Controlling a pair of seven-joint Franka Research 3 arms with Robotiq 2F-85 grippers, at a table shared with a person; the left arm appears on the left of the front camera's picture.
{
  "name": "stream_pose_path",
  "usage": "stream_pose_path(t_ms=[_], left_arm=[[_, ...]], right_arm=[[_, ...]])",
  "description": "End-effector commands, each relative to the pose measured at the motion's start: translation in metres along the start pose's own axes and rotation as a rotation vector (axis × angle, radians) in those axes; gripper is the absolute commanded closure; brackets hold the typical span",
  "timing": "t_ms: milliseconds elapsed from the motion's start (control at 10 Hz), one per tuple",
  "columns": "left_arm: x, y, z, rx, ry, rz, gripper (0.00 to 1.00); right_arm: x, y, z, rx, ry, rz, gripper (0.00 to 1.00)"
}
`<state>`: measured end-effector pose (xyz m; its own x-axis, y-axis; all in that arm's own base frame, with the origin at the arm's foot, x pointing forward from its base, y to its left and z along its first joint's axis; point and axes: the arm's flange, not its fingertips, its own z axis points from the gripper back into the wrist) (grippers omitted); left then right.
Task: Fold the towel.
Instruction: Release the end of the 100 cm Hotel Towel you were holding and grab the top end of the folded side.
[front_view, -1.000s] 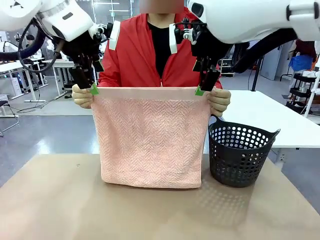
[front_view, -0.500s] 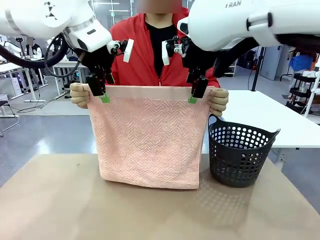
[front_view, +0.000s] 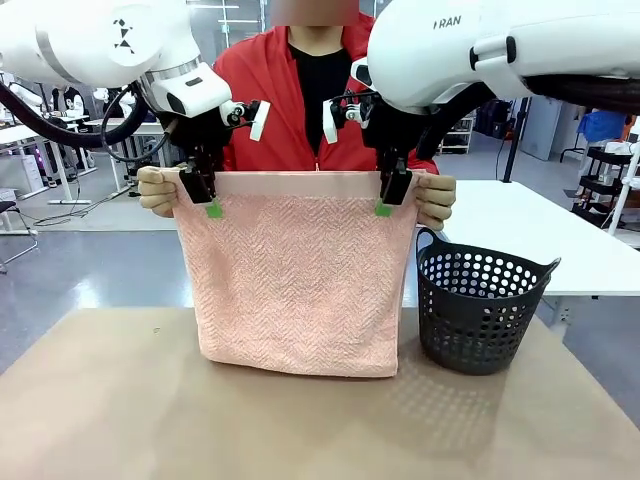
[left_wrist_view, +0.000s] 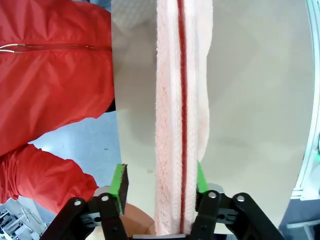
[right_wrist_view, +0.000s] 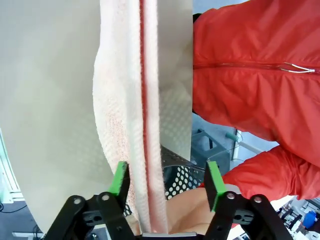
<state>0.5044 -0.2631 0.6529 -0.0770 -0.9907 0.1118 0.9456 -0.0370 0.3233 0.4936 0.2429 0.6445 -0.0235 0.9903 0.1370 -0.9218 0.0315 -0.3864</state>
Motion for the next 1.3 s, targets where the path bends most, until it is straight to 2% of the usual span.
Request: stream_pose_path(t_ms=[0,100,200,300,700,800,900,1000,1200], left_arm=[[0.000,0.000,0.008,-0.013,-0.008,0.011,1.00],[0.000,0.000,0.008,-0.013,-0.007,0.013,1.00],[0.000,0.000,0.008,-0.014,-0.005,0.011,0.94],[0.000,0.000,0.009,-0.015,-0.003,0.009,1.00],[-0.001,0.001,0.011,-0.019,0.006,0.015,1.00],[-0.006,-0.001,0.010,-0.021,-0.003,0.031,1.00],[-0.022,-0.005,-0.003,-0.052,0.006,0.066,1.00],[-0.001,0.000,0.005,-0.004,0.002,0.005,1.00],[-0.001,0.000,0.005,-0.004,0.002,0.005,1.00]], right_arm=[[0.005,-0.003,0.004,0.014,0.001,-0.019,0.65],[0.005,-0.005,0.004,0.014,0.002,-0.022,1.00],[0.004,-0.005,0.005,0.014,0.005,-0.025,1.00],[0.004,-0.006,0.006,0.015,0.007,-0.029,1.00],[0.004,-0.010,0.005,0.024,0.012,-0.038,1.00],[-0.001,-0.014,0.002,0.031,-0.002,-0.057,1.00],[-0.016,-0.023,-0.015,0.040,0.029,-0.135,1.00],[0.001,-0.006,0.002,0.022,0.005,-0.016,1.00],[0.001,-0.006,0.002,0.022,0.005,-0.016,1.00]])
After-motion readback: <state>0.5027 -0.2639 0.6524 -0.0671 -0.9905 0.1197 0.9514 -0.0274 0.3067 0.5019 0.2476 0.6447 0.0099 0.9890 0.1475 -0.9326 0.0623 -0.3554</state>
